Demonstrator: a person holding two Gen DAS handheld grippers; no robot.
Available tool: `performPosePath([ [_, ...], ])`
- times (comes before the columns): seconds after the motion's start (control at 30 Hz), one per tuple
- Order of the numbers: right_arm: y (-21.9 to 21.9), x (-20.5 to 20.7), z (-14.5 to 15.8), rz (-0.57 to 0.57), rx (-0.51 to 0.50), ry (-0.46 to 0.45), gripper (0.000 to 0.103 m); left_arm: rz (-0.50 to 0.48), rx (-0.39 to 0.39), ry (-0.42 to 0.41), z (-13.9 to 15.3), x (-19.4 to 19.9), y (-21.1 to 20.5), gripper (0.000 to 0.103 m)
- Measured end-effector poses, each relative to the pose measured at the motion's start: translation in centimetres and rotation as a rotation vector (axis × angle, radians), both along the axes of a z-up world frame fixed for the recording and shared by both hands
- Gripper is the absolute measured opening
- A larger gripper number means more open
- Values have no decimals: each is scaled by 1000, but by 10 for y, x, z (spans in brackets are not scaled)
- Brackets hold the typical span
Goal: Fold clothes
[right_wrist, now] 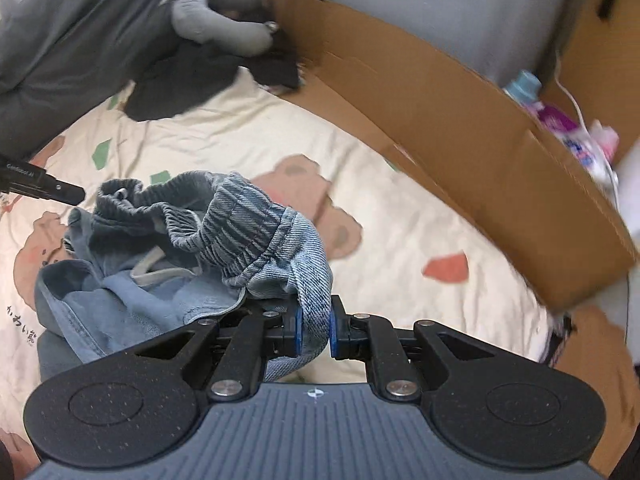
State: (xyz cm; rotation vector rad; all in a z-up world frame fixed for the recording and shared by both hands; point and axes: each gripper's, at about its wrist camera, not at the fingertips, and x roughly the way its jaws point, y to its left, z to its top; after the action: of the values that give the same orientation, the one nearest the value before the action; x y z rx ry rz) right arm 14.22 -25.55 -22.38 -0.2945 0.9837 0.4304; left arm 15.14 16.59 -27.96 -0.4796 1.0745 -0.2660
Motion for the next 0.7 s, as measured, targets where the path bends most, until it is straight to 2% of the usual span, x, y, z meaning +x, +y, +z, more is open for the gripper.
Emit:
performPosePath([
  [0.2, -31, -4, -28, -86, 22, 33, 11, -80, 83, -15, -10, -3, -1, 24],
  [0.3, -39, -4, -41, -118, 25, 41, 11, -174, 137, -22, -17, -6, -6, 26],
  [0.57, -53, 1, -70, -209, 41, 46, 11, -413, 295, -73, -23, -12, -32, 40],
  [0.63, -56, 3, -74, -229, 44, 48, 11, -452, 336, -85, -25, -12, -39, 40],
  [0.7, -58, 7, -78, -249, 39, 53, 11, -466, 338, -87, -27, -11, -41, 40],
])
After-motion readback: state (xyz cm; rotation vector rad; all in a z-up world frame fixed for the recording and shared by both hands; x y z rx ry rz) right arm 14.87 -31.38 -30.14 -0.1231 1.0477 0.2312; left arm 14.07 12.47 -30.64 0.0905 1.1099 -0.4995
